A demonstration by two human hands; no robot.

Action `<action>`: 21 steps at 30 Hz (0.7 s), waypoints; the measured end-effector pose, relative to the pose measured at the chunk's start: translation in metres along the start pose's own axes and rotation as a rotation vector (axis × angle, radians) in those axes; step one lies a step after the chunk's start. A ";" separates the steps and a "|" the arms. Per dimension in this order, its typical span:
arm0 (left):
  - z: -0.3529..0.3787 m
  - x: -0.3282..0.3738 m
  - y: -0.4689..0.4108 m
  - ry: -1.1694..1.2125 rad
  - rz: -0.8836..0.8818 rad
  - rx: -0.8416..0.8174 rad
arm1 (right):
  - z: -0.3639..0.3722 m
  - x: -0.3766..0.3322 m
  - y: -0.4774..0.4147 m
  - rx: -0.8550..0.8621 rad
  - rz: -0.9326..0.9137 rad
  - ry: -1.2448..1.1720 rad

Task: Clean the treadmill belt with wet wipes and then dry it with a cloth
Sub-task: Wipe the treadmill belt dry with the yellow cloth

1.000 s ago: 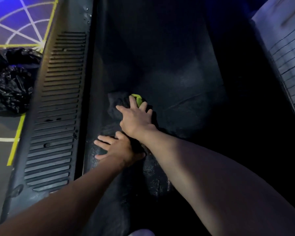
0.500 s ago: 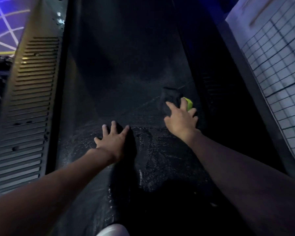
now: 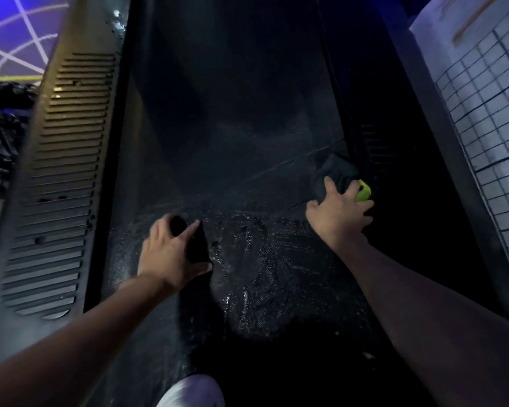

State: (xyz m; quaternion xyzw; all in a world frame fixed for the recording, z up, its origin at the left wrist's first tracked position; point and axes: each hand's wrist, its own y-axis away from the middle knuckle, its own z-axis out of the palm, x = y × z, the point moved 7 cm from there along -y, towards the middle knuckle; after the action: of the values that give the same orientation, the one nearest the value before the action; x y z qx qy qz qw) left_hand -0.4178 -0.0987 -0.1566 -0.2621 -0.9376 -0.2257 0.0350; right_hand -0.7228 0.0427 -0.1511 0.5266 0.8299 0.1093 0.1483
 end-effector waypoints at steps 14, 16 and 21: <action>-0.002 -0.078 0.054 0.027 0.054 -0.041 | 0.058 -0.190 0.087 -0.083 -0.368 0.067; 0.003 -0.082 0.061 0.080 0.117 -0.141 | 0.069 -0.218 0.104 -0.118 -0.407 0.067; 0.017 -0.077 0.060 -0.036 0.065 -0.260 | 0.102 -0.298 0.169 -0.210 -0.543 0.030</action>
State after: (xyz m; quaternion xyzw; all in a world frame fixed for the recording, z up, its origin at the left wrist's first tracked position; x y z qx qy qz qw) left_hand -0.3206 -0.0827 -0.1616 -0.2989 -0.8919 -0.3393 -0.0086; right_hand -0.4239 -0.1539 -0.1498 0.2652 0.9268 0.1584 0.2137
